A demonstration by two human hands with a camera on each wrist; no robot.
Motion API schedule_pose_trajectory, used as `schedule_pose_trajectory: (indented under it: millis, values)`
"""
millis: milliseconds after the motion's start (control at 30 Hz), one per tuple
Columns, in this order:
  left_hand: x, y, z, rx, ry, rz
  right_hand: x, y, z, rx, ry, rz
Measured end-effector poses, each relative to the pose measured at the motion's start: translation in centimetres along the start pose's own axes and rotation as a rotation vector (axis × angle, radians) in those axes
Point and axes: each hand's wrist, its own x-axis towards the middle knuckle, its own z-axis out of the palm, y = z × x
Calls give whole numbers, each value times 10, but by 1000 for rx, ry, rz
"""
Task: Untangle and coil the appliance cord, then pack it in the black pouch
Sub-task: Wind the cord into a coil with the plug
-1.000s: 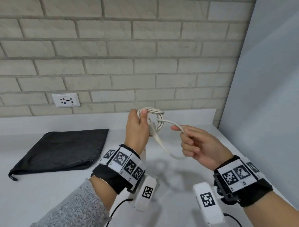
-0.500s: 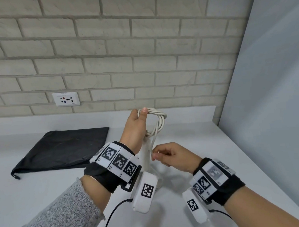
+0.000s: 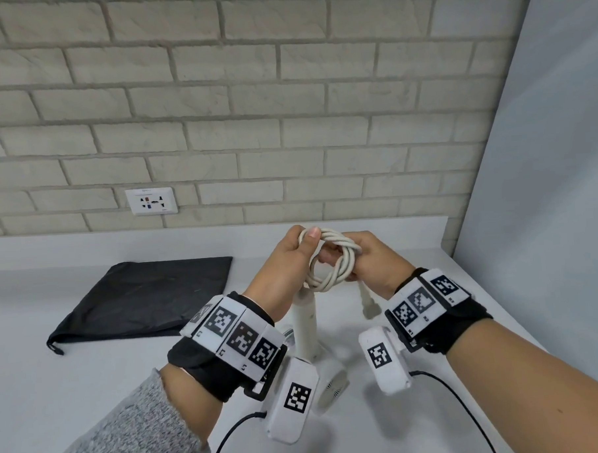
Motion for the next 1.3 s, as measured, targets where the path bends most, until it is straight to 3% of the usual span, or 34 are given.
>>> schedule_pose_trajectory:
  millis: [233,333,433,600,700,767,900,967,1100,1167,1233,1300]
  values:
    - [5,-3,3,77,56,93,0,-11,-6,497,-42,62]
    - [7,-6,5,91,65,116,-3,-17,-6,564,-119,93]
    - [10,-10,3,41,14,78,-2,-12,-5,393,-168,37]
    - [12,-9,-2,0,-87,-112,-5,5,-11,268,-98,-19]
    - [11,-9,-3,-34,-136,-116,-10,8,-16,217,-82,-108]
    - [10,-9,-2,-82,-151,-109,-11,8,-16,126,13,-194]
    - [7,-4,-1,-94,-177,-100,-13,11,-11,-657,327,-673]
    - [6,-1,0,-55,-170,-71,-14,10,-11,-863,358,-767]
    - [8,-4,3,48,-145,-9,-16,1,-5,-996,360,-781]
    - [8,-7,0,86,-235,24,-16,-4,-3,-1055,328,-735]
    - [8,-10,-6,114,-388,48,-18,-7,-6,-1063,228,-670]
    - [7,-10,-13,211,-445,66,-21,-11,-11,-1044,107,-598]
